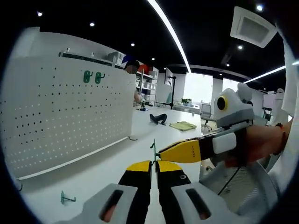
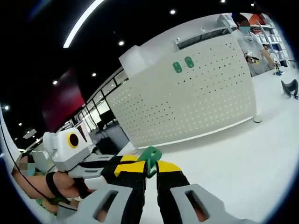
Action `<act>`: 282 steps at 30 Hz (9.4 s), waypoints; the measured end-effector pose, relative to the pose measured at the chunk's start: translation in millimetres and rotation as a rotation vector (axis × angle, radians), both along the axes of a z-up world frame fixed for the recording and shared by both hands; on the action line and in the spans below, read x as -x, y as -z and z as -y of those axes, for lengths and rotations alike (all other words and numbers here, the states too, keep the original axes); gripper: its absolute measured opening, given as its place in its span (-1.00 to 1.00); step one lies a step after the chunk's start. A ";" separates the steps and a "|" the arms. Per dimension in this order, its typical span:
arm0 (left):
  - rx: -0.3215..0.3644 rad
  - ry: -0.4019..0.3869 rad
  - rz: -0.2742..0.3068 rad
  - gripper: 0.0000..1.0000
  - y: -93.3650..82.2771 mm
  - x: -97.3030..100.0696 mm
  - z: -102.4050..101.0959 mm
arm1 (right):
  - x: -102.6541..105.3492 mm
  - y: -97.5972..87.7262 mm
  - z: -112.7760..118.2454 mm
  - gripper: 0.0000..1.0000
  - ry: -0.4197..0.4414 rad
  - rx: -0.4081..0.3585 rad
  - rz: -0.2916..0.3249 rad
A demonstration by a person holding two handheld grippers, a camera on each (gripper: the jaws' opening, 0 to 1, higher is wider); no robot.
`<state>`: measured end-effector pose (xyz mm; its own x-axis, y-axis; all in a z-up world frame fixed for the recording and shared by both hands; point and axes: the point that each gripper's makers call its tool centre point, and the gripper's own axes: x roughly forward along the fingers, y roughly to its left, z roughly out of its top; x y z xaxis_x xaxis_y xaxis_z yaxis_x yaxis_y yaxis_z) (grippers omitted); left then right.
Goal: Insert the hook assembly into the mounting plate slot until the hook locks in place.
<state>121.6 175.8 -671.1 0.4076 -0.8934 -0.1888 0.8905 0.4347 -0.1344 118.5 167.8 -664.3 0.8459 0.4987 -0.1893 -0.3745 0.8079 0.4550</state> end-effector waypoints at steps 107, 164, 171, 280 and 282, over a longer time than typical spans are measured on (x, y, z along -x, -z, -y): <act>0.107 -0.115 0.025 -0.50 8.0 -7.2 -102.8 | -72.2 -52.1 -36.6 -0.98 0.088 0.292 0.112; 0.048 -0.170 0.066 -0.09 14.2 -12.0 -127.6 | -184.9 -126.5 -0.7 -0.98 0.246 0.327 0.215; 0.036 -0.179 0.084 0.07 14.0 -14.1 -128.2 | -196.3 -131.3 2.0 -0.98 0.253 0.334 0.218; 0.022 -0.324 0.026 0.39 37.5 -43.0 -163.5 | -305.7 -124.2 9.8 -0.96 0.310 0.514 0.177; 0.022 -0.322 0.028 0.39 37.3 -42.7 -163.0 | -302.2 -119.9 9.9 -0.96 0.297 0.495 0.159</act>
<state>164.3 338.8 -708.4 0.6747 -0.7215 -0.1559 0.7111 0.6919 -0.1246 420.7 157.9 -544.5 0.9726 0.1207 -0.1988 -0.1322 0.9902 -0.0457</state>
